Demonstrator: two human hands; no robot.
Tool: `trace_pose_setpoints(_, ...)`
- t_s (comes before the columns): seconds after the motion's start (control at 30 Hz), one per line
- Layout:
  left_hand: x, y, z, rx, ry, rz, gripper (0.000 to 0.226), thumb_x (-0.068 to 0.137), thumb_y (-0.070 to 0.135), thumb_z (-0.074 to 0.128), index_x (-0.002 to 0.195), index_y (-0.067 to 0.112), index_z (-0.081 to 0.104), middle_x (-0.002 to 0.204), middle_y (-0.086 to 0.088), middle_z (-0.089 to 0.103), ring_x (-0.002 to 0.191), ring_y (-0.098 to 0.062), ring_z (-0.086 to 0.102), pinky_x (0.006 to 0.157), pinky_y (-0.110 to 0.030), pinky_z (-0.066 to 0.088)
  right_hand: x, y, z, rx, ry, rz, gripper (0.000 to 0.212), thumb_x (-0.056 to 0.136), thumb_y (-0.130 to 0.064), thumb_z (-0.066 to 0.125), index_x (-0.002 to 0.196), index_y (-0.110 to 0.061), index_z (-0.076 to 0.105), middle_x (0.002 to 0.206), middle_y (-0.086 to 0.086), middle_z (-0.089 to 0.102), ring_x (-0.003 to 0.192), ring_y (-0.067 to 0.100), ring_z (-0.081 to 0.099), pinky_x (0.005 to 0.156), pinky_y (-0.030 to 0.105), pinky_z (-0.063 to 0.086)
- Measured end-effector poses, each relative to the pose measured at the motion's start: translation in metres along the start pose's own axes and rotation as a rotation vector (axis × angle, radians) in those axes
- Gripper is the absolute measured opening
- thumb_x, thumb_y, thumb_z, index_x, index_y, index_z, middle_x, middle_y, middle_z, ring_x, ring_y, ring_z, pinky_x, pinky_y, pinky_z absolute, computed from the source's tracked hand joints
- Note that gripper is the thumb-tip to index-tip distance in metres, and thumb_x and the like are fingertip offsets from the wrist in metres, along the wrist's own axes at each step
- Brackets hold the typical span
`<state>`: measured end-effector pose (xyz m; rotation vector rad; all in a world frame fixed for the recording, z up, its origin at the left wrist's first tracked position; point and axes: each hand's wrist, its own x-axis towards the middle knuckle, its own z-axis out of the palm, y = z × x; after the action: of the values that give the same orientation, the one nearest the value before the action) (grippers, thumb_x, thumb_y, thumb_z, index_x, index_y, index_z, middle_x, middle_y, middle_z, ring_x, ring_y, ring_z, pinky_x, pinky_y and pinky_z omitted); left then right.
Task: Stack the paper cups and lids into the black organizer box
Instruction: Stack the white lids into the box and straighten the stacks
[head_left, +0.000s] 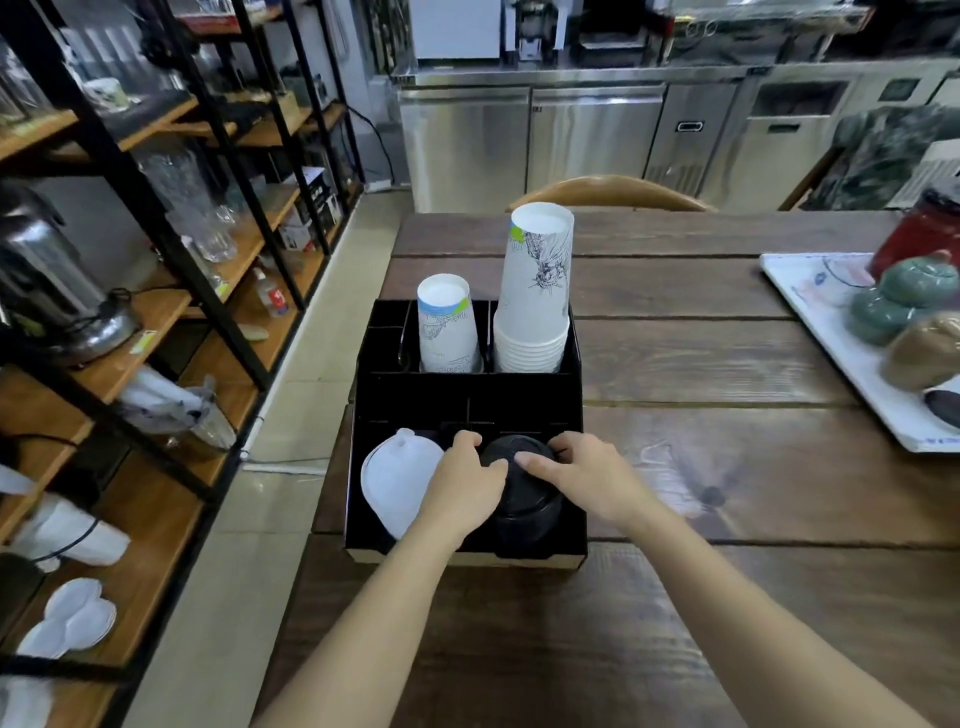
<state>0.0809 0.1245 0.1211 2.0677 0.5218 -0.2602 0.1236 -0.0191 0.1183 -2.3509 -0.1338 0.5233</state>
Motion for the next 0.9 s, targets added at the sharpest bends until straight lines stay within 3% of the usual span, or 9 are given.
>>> trace_pose_setpoints(0.1, -0.004, -0.003, 0.006, -0.049, -0.066, -0.037, 0.053, 0.095, 0.021, 0.043, 0.146, 0.02, 0.025, 0.144, -0.008, 0.043, 0.125, -0.026, 0.047, 0.099, -0.036, 0.044, -0.005, 0.005, 0.003, 0.057, -0.039, 0.014, 0.045, 0.084, -0.047, 0.061, 0.107, -0.008, 0.062, 0.102, 0.005, 0.066, 0.097, 0.021, 0.062, 0.063, 0.026, 0.046)
trace_pose_setpoints(0.17, -0.007, -0.004, 0.009, -0.07, -0.07, -0.033, 0.053, 0.097, 0.018, 0.041, 0.147, 0.02, 0.024, 0.145, -0.008, 0.041, 0.127, -0.026, 0.045, 0.096, -0.034, 0.042, -0.007, 0.008, 0.006, 0.137, -0.072, 0.039, 0.032, 0.087, -0.039, 0.061, 0.095, -0.008, 0.061, 0.096, 0.007, 0.066, 0.094, 0.025, 0.065, 0.074, 0.038, 0.057)
trace_pose_setpoints(0.23, -0.01, -0.004, 0.011, -0.043, -0.056, 0.011, 0.05, 0.098, 0.019, 0.04, 0.146, 0.019, 0.026, 0.145, -0.006, 0.042, 0.127, -0.025, 0.046, 0.098, -0.034, 0.043, -0.006, 0.011, 0.007, 0.234, -0.095, 0.08, 0.026, 0.089, -0.033, 0.06, 0.091, -0.006, 0.058, 0.097, 0.012, 0.065, 0.096, 0.029, 0.065, 0.084, 0.047, 0.058)
trace_pose_setpoints(0.3, -0.011, -0.004, 0.011, -0.016, -0.039, 0.057, 0.049, 0.098, 0.022, 0.04, 0.145, 0.018, 0.028, 0.148, -0.003, 0.04, 0.132, -0.023, 0.042, 0.105, -0.033, 0.039, -0.005, 0.013, 0.007, 0.344, -0.105, 0.138, 0.023, 0.092, -0.028, 0.057, 0.084, -0.006, 0.056, 0.096, 0.014, 0.061, 0.094, 0.029, 0.062, 0.085, 0.049, 0.057)
trace_pose_setpoints(0.37, -0.011, -0.004, 0.011, -0.006, -0.026, 0.094, 0.048, 0.098, 0.023, 0.041, 0.144, 0.017, 0.031, 0.148, -0.002, 0.042, 0.134, -0.021, 0.041, 0.102, -0.027, 0.034, -0.004, 0.015, 0.006, 0.418, -0.106, 0.188, 0.023, 0.093, -0.027, 0.055, 0.079, -0.009, 0.055, 0.1, 0.017, 0.061, 0.094, 0.029, 0.061, 0.083, 0.05, 0.058)
trace_pose_setpoints(0.47, -0.01, -0.006, 0.011, -0.034, -0.013, 0.08, 0.046, 0.099, 0.026, 0.04, 0.144, 0.017, 0.033, 0.146, -0.002, 0.044, 0.132, -0.022, 0.042, 0.102, -0.03, 0.037, -0.007, 0.01, 0.005, 0.376, -0.103, 0.194, 0.024, 0.093, -0.031, 0.054, 0.087, -0.008, 0.058, 0.11, 0.018, 0.063, 0.102, 0.035, 0.063, 0.08, 0.05, 0.059)
trace_pose_setpoints(0.6, -0.007, -0.012, 0.011, -0.141, -0.009, -0.019, 0.042, 0.1, 0.026, 0.038, 0.14, 0.013, 0.041, 0.142, -0.006, 0.048, 0.124, -0.021, 0.047, 0.097, -0.031, 0.039, -0.009, -0.001, 0.005, 0.251, -0.056, 0.171, 0.043, 0.092, -0.036, 0.055, 0.104, 0.005, 0.056, 0.103, 0.018, 0.062, 0.096, 0.037, 0.064, 0.074, 0.05, 0.06)
trace_pose_setpoints(0.73, -0.01, -0.013, 0.012, -0.198, 0.004, -0.021, 0.043, 0.099, 0.026, 0.042, 0.14, 0.014, 0.042, 0.14, -0.004, 0.05, 0.127, -0.023, 0.046, 0.092, -0.028, 0.039, -0.008, -0.002, 0.006, 0.162, -0.074, 0.164, 0.043, 0.094, -0.036, 0.051, 0.103, 0.006, 0.055, 0.106, 0.021, 0.062, 0.092, 0.04, 0.066, 0.071, 0.052, 0.06)
trace_pose_setpoints(0.9, -0.01, -0.018, 0.013, -0.284, 0.006, -0.023, 0.044, 0.095, 0.026, 0.051, 0.137, 0.015, 0.046, 0.137, -0.003, 0.054, 0.125, -0.021, 0.049, 0.101, -0.034, 0.043, -0.009, -0.002, 0.007, 0.137, -0.085, 0.164, 0.033, 0.097, -0.032, 0.048, 0.089, 0.001, 0.048, 0.1, 0.018, 0.056, 0.096, 0.041, 0.063, 0.074, 0.051, 0.059)
